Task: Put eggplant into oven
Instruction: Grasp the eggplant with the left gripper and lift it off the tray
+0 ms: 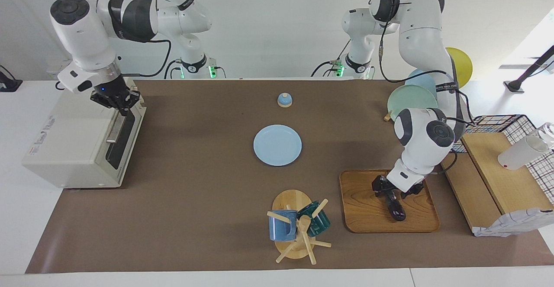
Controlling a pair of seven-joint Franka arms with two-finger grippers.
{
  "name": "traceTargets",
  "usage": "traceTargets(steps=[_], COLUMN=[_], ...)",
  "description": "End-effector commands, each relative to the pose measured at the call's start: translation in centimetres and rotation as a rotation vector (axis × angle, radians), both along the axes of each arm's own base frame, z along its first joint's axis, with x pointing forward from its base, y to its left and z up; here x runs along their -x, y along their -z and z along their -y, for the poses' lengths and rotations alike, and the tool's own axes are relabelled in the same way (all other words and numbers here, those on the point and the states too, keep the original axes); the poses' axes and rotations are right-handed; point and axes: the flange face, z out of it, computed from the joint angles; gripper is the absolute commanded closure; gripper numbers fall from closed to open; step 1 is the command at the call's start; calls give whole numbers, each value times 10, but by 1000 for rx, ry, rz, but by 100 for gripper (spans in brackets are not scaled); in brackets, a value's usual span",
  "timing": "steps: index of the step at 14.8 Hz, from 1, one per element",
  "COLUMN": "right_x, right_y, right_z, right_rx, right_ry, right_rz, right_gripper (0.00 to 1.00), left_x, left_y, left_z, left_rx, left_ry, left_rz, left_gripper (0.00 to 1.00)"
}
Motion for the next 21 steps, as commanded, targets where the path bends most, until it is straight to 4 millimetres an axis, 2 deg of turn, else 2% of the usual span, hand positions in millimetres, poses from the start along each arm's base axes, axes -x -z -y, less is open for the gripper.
traceTargets(steps=[1, 2, 4, 7, 10, 11, 13, 15, 17, 19, 21], right_x=[7, 6, 8, 6, 9, 11, 14, 14, 13, 13, 13], right_y=[18, 25, 28, 35, 44, 47, 52, 52, 55, 59, 64], right_z=[21, 23, 27, 31, 39, 40, 40, 38, 37, 34, 31], right_rx=[31, 35, 36, 36, 35, 33, 31, 31, 30, 28, 26], right_ry=[30, 30, 39, 44, 56, 58, 55, 52, 52, 46, 32], right_rz=[22, 16, 15, 12, 1, -7, -18, -17, -21, -25, -12], right_gripper=[100, 100, 100, 100, 100, 100, 100, 100, 100, 100, 100], left_x=[3, 2, 2, -5, 13, 23, 44, 71, 95, 122, 152], left_y=[-1, -2, -6, -35, -95, -118, -149, -170, -171, -165, -150], left_z=[-1, -1, 1, 4, 8, 16, 41, 77, 127, 169, 207], left_rx=[-13, -13, -8, 48, 72, 70, 66, 58, 52, 48, 85], left_ry=[16, 15, 13, -28, -105, -126, -161, -177, -190, -189, -176], left_rz=[16, 13, -3, -33, -56, -72, -110, -136, -151, -168, -153], left_gripper=[50, 64, 100, 100, 100, 100, 100, 100, 100, 100, 100])
